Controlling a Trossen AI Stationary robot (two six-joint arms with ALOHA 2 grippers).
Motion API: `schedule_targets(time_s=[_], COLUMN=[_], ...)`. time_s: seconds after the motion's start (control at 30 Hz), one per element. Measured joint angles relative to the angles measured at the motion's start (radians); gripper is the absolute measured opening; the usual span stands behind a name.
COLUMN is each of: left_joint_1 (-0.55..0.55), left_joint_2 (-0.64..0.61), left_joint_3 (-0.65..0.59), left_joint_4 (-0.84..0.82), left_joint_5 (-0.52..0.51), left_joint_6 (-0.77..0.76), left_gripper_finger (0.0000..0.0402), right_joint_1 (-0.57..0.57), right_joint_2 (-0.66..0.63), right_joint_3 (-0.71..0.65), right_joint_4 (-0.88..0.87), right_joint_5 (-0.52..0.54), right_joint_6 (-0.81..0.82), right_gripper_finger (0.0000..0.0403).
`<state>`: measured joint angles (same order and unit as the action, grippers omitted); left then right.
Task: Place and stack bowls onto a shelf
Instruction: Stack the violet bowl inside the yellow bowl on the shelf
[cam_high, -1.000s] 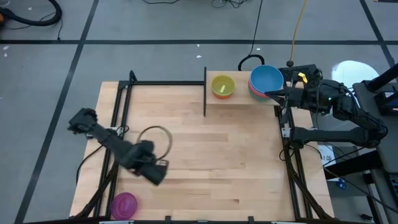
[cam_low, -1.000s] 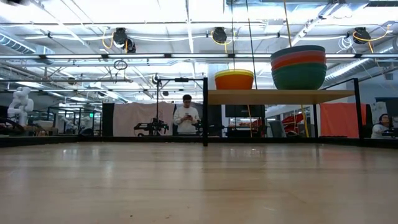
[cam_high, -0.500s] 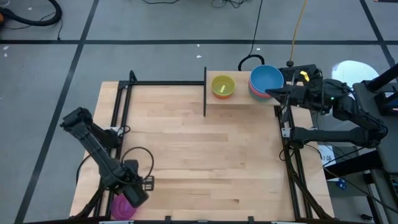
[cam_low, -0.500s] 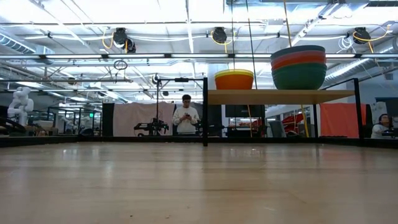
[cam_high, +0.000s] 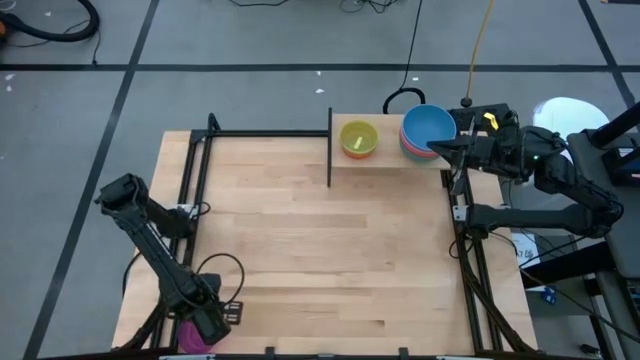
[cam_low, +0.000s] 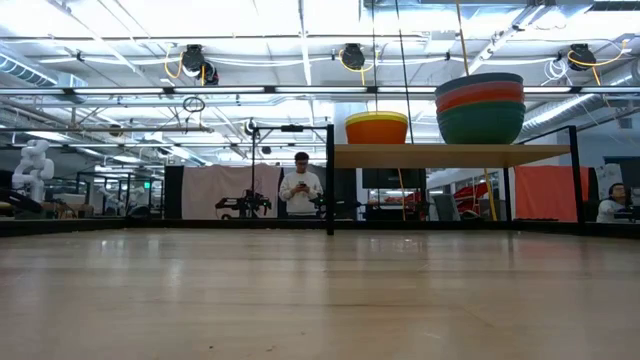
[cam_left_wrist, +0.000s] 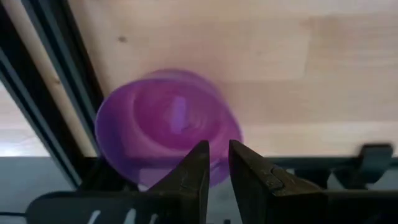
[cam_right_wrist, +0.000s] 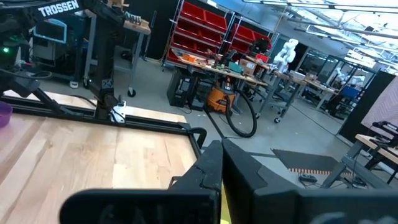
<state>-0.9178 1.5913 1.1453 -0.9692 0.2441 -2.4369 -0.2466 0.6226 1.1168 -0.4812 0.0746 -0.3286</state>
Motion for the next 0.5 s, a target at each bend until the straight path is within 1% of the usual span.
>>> schedule_targets(time_s=[0.17, 0.5], left_joint_1=[-0.021, -0.029], left_joint_2=[0.008, 0.130], left_joint_3=[0.000, -0.001], left_joint_4=[0.059, 0.207], left_joint_5=[0.012, 0.017], left_joint_6=[-0.004, -0.003], left_gripper_finger=[0.0067, 0.0067], right_joint_1=[0.000, 0.000], right_joint_2=[0.011, 0.038], right_joint_3=[0.000, 0.000], right_joint_4=[0.016, 0.087], right_joint_5=[0.000, 0.002], right_joint_6=[0.002, -0.030], right_gripper_finger=[0.0000, 0.0000])
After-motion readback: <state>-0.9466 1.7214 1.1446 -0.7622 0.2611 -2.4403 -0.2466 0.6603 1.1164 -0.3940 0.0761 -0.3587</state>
